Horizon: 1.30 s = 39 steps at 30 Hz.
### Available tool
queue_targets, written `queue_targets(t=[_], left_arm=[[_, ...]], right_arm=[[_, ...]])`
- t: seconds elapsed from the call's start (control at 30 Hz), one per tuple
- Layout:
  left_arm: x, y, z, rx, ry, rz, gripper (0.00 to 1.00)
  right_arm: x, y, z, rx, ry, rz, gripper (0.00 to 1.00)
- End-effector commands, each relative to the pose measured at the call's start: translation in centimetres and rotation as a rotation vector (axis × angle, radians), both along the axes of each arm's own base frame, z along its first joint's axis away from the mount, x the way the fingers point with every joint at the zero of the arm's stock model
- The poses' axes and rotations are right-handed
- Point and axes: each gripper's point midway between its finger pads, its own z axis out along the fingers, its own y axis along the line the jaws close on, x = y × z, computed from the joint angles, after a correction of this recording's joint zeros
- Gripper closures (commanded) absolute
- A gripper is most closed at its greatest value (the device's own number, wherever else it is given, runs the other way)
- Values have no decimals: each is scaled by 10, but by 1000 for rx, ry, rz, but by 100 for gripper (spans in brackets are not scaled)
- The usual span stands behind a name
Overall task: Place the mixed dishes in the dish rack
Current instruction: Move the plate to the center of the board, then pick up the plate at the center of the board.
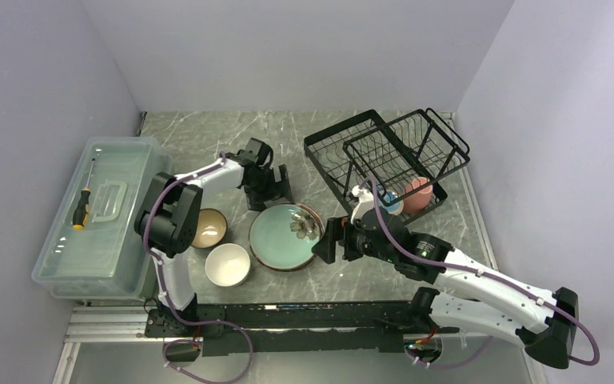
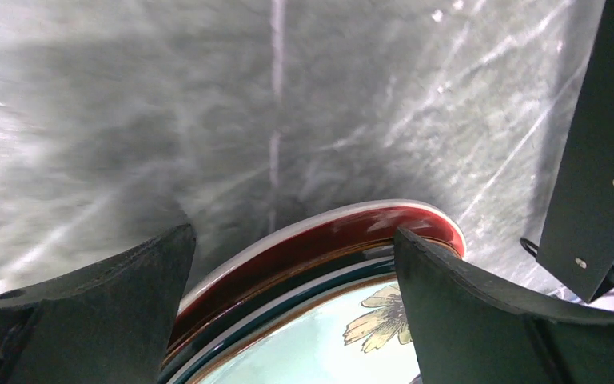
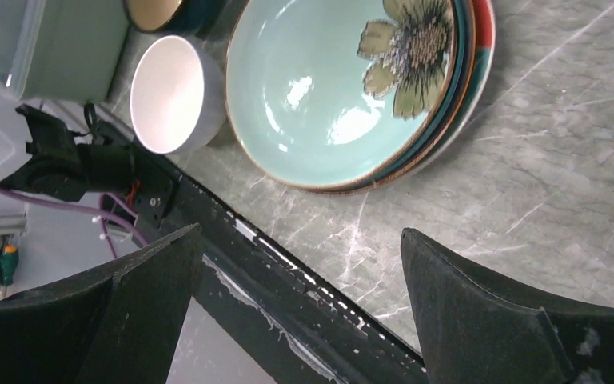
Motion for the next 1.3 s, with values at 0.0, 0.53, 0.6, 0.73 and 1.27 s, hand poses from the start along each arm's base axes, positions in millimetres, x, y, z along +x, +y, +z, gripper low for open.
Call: queue_targets(t=[0.0,0.53,0.6,0.73,1.27], left_arm=[[-46,-46,-6,-82,163,-64,1],[-48,-54,44,46,-2,-138,1],[-44,-47,59,81,-44,-139,1],[-41,-30,84,140,-120,-130,1],[-109,4,109,74,-146,-178,9]], right_arm=[[13,-1,10,55,-32,-95,4],[8,-15,-31,45,45,-180,9],[9,-15,-34,41,52,-185,11],[11,-15,-39,34,56,-200,18],[14,-14,-53,5,72,-218,50]])
